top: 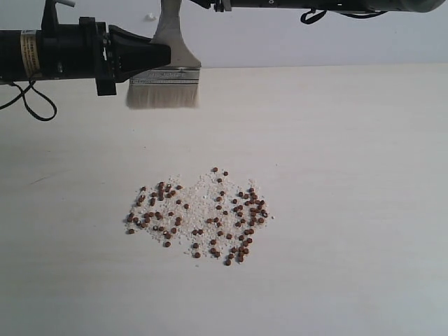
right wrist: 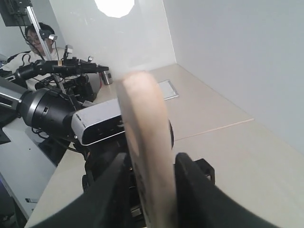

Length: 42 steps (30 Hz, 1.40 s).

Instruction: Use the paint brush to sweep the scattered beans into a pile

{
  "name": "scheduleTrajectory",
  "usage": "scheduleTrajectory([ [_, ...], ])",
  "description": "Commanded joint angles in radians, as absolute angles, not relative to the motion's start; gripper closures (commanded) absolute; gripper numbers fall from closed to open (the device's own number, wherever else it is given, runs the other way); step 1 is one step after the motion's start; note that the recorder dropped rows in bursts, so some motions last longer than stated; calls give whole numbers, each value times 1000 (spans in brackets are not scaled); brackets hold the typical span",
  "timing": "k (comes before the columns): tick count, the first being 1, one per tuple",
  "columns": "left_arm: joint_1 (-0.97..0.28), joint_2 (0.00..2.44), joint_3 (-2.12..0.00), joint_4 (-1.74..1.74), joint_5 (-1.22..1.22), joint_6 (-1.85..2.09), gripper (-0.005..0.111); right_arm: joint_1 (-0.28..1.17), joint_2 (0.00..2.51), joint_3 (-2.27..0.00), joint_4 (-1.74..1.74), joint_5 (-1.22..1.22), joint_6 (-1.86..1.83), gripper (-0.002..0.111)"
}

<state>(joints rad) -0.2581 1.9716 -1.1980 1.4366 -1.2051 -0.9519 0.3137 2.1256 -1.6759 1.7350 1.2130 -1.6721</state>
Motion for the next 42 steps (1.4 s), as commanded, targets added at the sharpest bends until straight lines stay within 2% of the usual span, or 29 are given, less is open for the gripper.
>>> scheduleTrajectory([
  [1,-260,1968,-1196,1401,-1221,-965,107,311,2113,-1683,1740,1221,-1672,82],
  [5,-260,1968,-1196,1391,-1221,-976,107,311,2113,-1683,1688,1221,-1672,81],
  [8,-260,1968,-1196,1385,-1221,-976,107,311,2113,-1683,1638,1221,-1672,66],
  [9,-260,1968,-1196,1385,-1221,-976,107,311,2113,-1683,1638,1221,-1672,65],
  [21,-260,1968,-1196,1390,-1221,-976,107,311,2113,-1683,1744,1221,-1698,65],
  [25,-260,1968,-1196,1390,-1221,-976,107,311,2113,-1683,1729,1221,-1694,81],
  [28,-260,1968,-1196,1383,-1221,-979,107,311,2113,-1683,1727,1221,-1694,106],
  [34,-260,1968,-1196,1338,-1221,-987,106,313,2113,-1683,1744,1167,-1664,108],
  [37,-260,1968,-1196,1316,-1221,-1009,95,313,2113,-1683,1744,1071,-1650,108],
  [41,-260,1968,-1196,1304,-1221,-1009,50,313,2113,-1683,1744,969,-1650,108],
  [42,-260,1968,-1196,1304,-1221,-1009,33,313,2113,-1683,1744,944,-1652,108],
])
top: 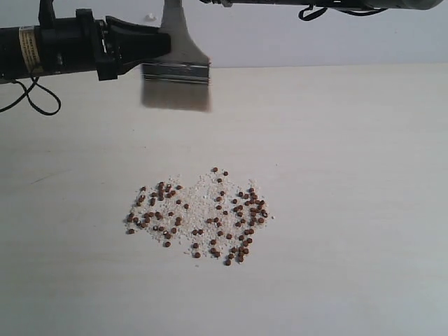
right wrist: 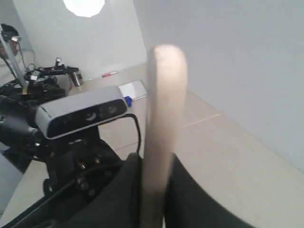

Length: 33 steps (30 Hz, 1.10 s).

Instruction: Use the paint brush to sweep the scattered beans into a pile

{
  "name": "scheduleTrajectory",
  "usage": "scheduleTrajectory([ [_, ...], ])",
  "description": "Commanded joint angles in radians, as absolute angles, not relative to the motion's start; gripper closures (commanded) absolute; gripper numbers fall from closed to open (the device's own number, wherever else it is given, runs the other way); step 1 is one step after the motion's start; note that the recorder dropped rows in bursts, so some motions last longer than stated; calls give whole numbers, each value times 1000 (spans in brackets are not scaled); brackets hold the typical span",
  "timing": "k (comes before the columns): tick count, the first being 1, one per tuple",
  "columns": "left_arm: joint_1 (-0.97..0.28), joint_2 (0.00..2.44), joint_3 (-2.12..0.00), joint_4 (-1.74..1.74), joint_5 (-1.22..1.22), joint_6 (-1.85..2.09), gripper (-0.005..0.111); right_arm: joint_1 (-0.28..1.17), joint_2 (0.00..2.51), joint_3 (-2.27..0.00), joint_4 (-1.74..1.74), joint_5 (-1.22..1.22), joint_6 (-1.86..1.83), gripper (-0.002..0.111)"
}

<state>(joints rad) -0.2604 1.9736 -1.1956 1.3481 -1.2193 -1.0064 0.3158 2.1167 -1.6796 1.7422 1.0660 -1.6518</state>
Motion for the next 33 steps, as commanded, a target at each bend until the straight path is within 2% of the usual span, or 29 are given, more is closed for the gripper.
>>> scheduleTrajectory([
  [1,-260,1968,-1196,1304,-1221,-1009,23,313,2111,-1683,1743,912,-1653,108],
  [2,-260,1968,-1196,1304,-1221,-1009,16,313,2109,-1683,1734,881,-1653,108],
  [4,-260,1968,-1196,1304,-1221,-1009,15,313,2100,-1683,1705,795,-1653,108],
  [8,-258,1968,-1196,1300,-1221,-1009,32,313,2069,-1683,1571,571,-1634,108],
  [11,-240,1968,-1196,1286,-1221,-1009,60,313,2034,-1683,1359,414,-1507,108],
  [14,-219,1968,-1196,1306,-1221,-1028,108,313,1999,-1683,1131,330,-1311,108],
  [18,-209,1962,-1169,1273,-1210,-1030,107,314,1953,-1683,880,307,-1083,108],
  [23,-209,1877,-1050,1067,-962,-974,107,314,1896,-1683,520,310,-739,108],
  [29,-209,1601,-849,806,-612,-725,107,314,1845,-1683,-104,332,-222,108],
  [33,-209,1370,-699,622,-500,-547,107,314,1835,-1683,-506,402,93,108],
])
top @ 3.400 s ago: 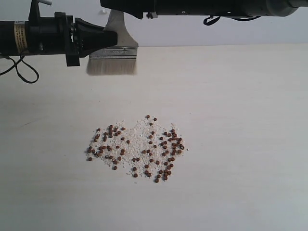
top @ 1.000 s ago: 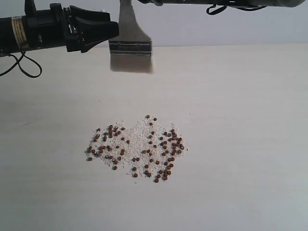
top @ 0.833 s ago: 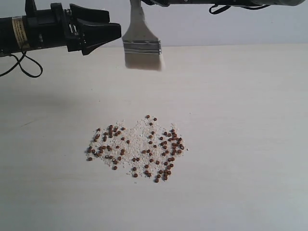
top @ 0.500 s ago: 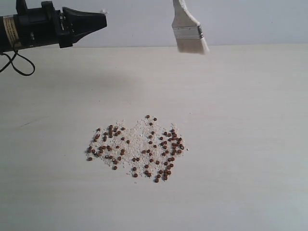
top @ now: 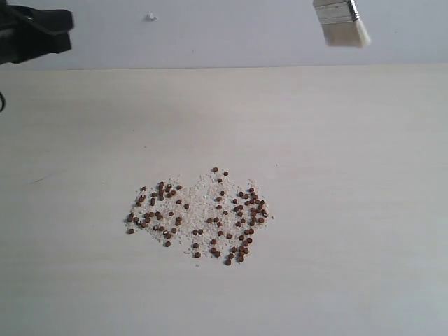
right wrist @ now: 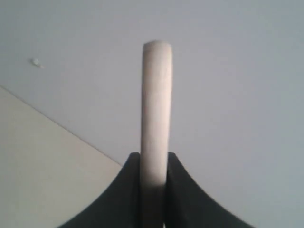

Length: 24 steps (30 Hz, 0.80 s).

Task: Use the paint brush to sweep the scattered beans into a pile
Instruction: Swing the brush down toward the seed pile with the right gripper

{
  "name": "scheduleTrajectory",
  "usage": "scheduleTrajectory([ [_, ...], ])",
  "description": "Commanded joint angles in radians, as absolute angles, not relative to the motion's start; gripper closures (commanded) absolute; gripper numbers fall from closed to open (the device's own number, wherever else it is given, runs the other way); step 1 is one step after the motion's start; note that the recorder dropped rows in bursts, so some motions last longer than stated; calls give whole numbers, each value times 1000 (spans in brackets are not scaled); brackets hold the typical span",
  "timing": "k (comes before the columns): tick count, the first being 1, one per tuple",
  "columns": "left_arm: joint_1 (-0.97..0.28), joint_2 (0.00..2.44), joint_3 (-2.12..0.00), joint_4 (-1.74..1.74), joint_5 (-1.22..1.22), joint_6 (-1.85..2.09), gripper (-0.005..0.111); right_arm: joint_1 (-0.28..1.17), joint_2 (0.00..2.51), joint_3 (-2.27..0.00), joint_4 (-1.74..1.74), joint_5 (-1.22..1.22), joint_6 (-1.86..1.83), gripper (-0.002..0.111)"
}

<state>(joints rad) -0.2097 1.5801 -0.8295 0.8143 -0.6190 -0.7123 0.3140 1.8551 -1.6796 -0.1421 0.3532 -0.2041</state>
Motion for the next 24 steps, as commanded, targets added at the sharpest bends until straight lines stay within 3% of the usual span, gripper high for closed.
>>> scheduleTrajectory([
  [1,-209,1317,-663,583,-489,-508,107,314,1833,-1683,-564,424,165,108],
  [8,-209,872,-347,205,-473,-238,107,405,1789,-1681,-694,556,311,108],
  [16,-209,479,-128,150,-414,-232,107,542,1698,-1662,-681,659,319,108],
  [24,-209,264,-44,92,-254,-246,107,555,1487,-1370,-690,478,381,108],
])
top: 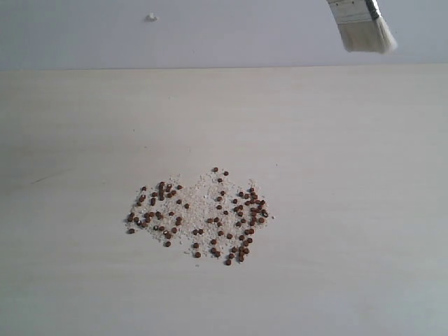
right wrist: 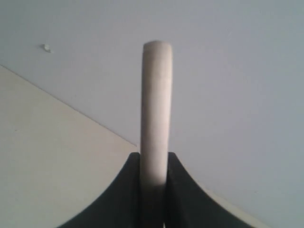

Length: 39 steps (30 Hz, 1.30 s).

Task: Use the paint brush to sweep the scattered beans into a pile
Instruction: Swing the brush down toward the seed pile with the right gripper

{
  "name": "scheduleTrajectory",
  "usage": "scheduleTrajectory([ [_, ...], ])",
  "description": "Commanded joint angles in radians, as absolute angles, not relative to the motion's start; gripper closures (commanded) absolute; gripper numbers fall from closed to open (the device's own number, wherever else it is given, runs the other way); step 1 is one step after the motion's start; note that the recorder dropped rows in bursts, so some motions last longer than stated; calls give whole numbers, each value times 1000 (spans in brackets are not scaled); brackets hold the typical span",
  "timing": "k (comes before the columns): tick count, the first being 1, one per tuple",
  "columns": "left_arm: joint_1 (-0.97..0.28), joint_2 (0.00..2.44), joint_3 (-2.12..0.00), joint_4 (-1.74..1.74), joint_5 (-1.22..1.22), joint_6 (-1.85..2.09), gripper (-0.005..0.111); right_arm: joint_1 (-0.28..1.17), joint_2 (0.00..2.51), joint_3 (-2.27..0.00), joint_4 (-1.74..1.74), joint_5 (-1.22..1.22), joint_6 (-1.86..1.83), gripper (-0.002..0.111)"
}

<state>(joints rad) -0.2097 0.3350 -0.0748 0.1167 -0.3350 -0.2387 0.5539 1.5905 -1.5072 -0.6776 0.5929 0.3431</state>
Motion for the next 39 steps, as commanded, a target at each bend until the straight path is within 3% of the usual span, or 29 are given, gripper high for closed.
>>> scheduleTrajectory([
  [1,-209,249,-38,92,-237,-246,107,555,1458,-1323,-692,441,389,108],
  [13,-209,221,0,92,-135,-271,107,555,1241,-878,-924,0,548,108],
  [33,-209,221,0,96,-106,-279,107,552,1322,-911,-862,-113,413,108],
  [39,-209,221,0,96,-106,-279,107,538,1329,-935,-677,-43,392,108],
])
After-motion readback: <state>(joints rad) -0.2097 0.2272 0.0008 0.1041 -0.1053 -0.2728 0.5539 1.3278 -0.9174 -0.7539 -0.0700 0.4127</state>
